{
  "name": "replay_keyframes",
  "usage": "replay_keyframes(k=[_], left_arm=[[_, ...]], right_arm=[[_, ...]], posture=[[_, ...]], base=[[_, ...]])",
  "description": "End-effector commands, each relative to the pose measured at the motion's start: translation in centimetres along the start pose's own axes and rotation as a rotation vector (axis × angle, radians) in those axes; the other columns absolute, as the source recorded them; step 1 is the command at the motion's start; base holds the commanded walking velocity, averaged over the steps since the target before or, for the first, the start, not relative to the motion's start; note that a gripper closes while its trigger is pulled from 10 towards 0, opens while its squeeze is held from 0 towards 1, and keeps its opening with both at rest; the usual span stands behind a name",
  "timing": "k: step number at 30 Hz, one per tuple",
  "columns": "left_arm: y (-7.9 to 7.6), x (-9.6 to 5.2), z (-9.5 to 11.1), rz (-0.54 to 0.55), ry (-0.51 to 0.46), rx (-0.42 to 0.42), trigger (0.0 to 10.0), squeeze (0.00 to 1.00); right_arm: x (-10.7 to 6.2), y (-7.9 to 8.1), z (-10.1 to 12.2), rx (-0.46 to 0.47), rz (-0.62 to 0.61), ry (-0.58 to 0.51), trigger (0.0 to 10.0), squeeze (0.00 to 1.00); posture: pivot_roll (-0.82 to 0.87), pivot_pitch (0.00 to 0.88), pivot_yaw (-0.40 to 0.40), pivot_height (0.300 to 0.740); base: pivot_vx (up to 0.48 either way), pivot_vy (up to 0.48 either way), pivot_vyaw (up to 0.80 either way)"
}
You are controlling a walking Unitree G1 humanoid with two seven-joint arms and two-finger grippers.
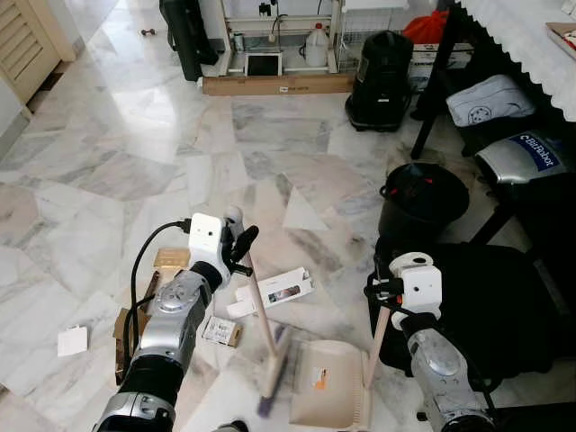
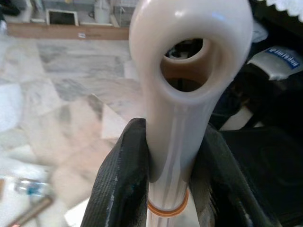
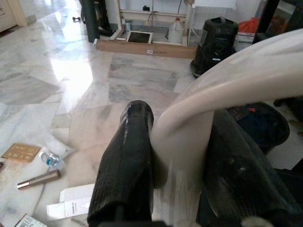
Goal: Sweep floor
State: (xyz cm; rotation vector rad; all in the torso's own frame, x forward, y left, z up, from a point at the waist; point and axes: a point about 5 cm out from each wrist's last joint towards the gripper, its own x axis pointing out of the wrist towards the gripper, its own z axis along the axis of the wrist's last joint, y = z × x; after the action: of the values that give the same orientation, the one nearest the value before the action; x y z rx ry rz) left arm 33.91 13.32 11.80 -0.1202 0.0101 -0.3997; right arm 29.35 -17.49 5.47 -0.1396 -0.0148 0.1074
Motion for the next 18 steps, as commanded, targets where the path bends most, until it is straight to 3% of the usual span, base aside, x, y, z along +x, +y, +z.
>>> replay_keyframes(k=[1, 13, 18], left_arm=[[-0.2, 0.3, 0.8, -0.025, -0.024, -0.061, 10.0, 0.00], [-0.5, 0.6, 2.4, -0.046, -0.067, -0.153, 10.0, 0.00], [0.1, 0.7, 4.2, -0.013, -0.133, -0.127, 10.0, 0.00]], right_arm=[[0.1, 0.2, 0.0, -0.006, 0.014, -0.008, 10.0, 0.00], [0.4, 0.2, 0.2, -0.008, 0.014, -0.011, 10.0, 0.00], [0.6, 0.1, 0.2, -0.010, 0.016, -0.010, 10.0, 0.00]], posture=[[0.11, 0.169, 0.037, 0.740], [0.12, 0.158, 0.032, 0.740], [0.12, 0.152, 0.030, 0.740]], base=[[0.000, 0.000, 0.00], [0.000, 0.000, 0.00], [0.000, 0.000, 0.00]])
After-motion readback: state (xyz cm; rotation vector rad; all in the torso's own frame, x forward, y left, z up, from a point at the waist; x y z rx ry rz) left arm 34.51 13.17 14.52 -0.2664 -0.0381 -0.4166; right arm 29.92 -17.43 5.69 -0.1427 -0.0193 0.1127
